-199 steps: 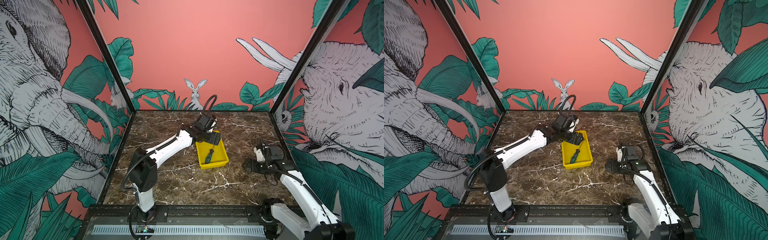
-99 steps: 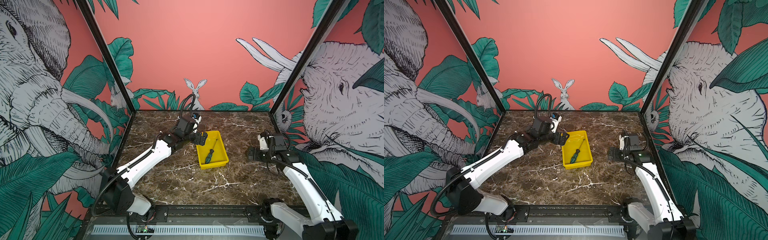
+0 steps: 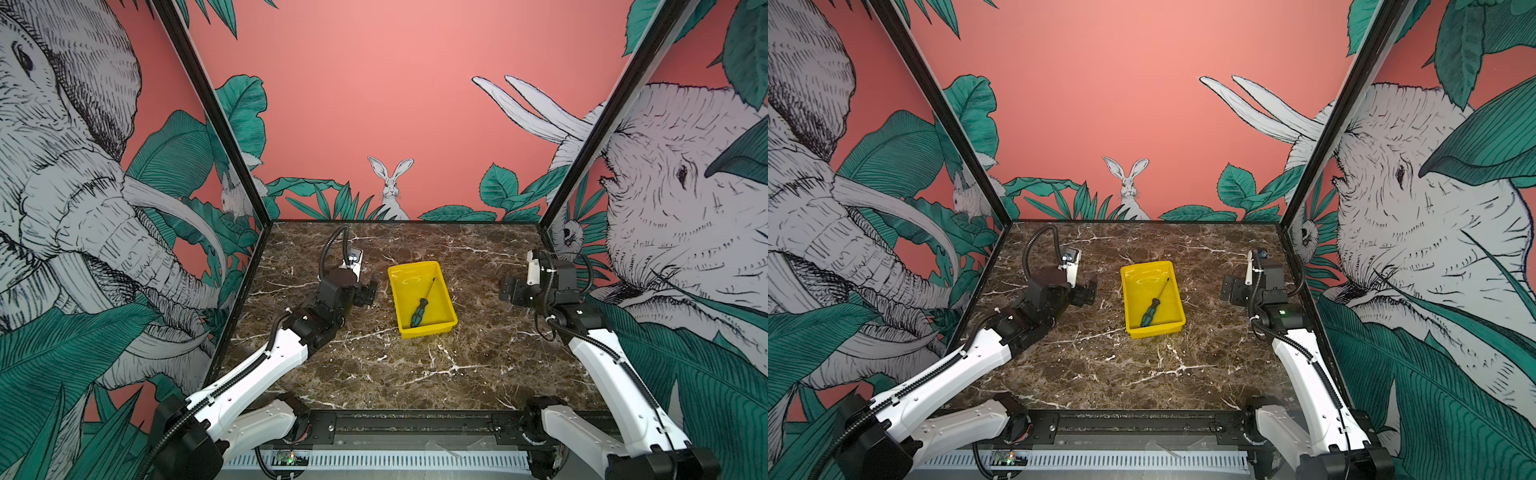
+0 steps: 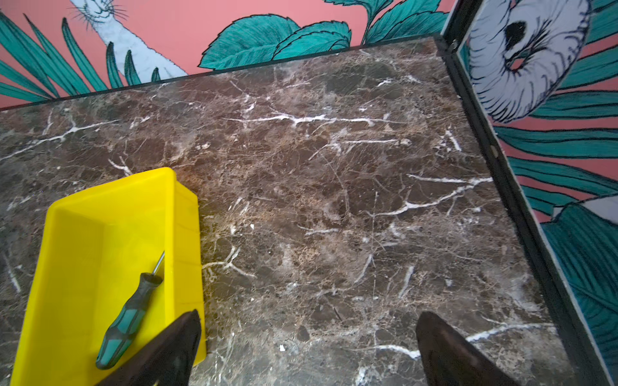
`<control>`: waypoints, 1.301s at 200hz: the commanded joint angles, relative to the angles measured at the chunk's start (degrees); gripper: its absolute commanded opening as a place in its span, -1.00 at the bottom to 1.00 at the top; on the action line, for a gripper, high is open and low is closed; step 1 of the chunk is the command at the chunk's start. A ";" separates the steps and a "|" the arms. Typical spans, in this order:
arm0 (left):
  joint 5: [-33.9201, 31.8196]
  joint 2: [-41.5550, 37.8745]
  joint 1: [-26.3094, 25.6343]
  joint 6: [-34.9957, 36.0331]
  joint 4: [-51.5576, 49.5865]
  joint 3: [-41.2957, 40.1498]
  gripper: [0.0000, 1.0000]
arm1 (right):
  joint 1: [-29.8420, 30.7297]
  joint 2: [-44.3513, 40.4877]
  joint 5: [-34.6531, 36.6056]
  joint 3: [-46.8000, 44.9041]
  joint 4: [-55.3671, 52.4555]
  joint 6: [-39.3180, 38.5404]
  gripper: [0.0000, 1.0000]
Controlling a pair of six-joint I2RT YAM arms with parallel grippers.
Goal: Put the screwdriver in the bin
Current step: Reset both arms
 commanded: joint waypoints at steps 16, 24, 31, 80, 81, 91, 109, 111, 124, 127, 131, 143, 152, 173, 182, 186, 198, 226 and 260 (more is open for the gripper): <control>-7.62 -1.10 3.73 5.99 12.51 -6.40 1.00 | -0.11 -0.32 0.85 -7.71 13.58 -8.68 0.98; -6.10 -0.95 5.65 6.11 13.14 -7.33 0.99 | -0.12 -1.27 0.84 -11.01 19.33 -9.36 0.98; -5.21 -0.53 7.56 5.24 13.62 -8.01 0.99 | -0.08 -2.27 2.02 -14.15 24.83 -8.99 0.98; -1.56 7.64 18.27 4.85 24.68 -13.21 0.99 | -0.05 2.40 5.28 -26.71 52.06 -18.27 0.98; -1.53 7.88 18.42 4.79 24.79 -13.26 0.99 | -0.09 2.71 5.14 -26.74 52.21 -18.67 0.98; -0.89 9.87 20.10 4.09 27.09 -13.90 0.99 | -0.08 5.71 5.26 -27.31 55.45 -20.65 0.98; 0.43 11.24 21.63 6.43 30.46 -14.34 0.99 | -0.25 11.47 6.95 -29.51 63.79 -21.71 0.98; 0.37 11.34 21.78 6.58 31.21 -14.54 0.99 | -0.29 12.14 7.05 -29.80 64.75 -21.75 0.98; 0.68 12.59 23.09 7.30 35.73 -16.02 0.99 | -0.62 15.84 7.55 -30.65 68.60 -20.08 0.98; 0.89 12.80 23.52 6.91 36.47 -16.24 0.99 | -0.84 16.52 7.11 -30.70 68.72 -19.81 0.98; 1.61 13.15 24.14 6.31 37.11 -16.57 0.99 | -1.08 17.57 6.50 -30.91 69.35 -19.78 0.98; 3.59 13.96 25.73 5.35 38.96 -17.11 0.99 | -1.34 21.22 6.30 -32.25 75.08 -19.75 0.99; 4.30 13.66 26.03 6.30 38.39 -16.84 0.99 | -1.50 21.45 7.11 -31.99 74.30 -18.31 0.98; 5.71 15.01 26.54 11.06 40.73 -17.19 0.99 | -3.11 26.82 3.89 -32.89 81.76 -16.63 0.98; 6.36 15.32 27.00 11.56 40.08 -17.57 0.99 | -3.20 32.25 3.71 -33.75 89.36 -16.30 0.98; 6.88 15.33 27.08 11.67 40.09 -17.97 0.99 | -3.22 33.94 3.85 -34.17 92.97 -16.50 0.99; 8.70 15.74 27.38 11.48 42.96 -20.14 0.99 | -3.50 31.23 5.22 -34.10 87.05 -15.62 0.98; 12.96 21.15 28.47 11.76 54.28 -24.12 0.99 | -4.00 31.90 7.32 -32.50 85.76 -14.11 0.98; 19.02 26.20 32.11 9.60 57.42 -23.81 0.99 | -4.06 32.11 9.20 -31.38 83.97 -13.44 0.99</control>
